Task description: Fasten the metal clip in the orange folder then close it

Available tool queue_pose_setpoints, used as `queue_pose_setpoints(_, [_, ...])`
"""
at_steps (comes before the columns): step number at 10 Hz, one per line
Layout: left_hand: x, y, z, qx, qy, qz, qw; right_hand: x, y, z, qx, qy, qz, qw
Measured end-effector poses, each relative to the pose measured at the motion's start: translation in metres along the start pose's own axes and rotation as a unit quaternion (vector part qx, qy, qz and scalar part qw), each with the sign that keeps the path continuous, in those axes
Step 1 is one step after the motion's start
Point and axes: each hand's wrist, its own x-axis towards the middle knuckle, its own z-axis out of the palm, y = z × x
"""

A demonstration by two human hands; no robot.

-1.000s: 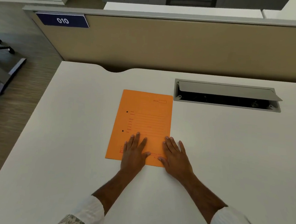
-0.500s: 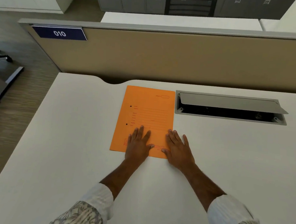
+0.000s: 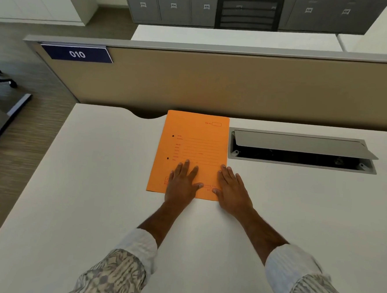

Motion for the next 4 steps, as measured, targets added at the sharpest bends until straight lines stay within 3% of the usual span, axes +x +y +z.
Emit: queue_pose_setpoints(4, [-0.051, 0.026, 0.020, -0.026, 0.056, 0.000, 0.998, -0.061, -0.001, 0.023, 0.073, 0.071, 0.050, 0.994])
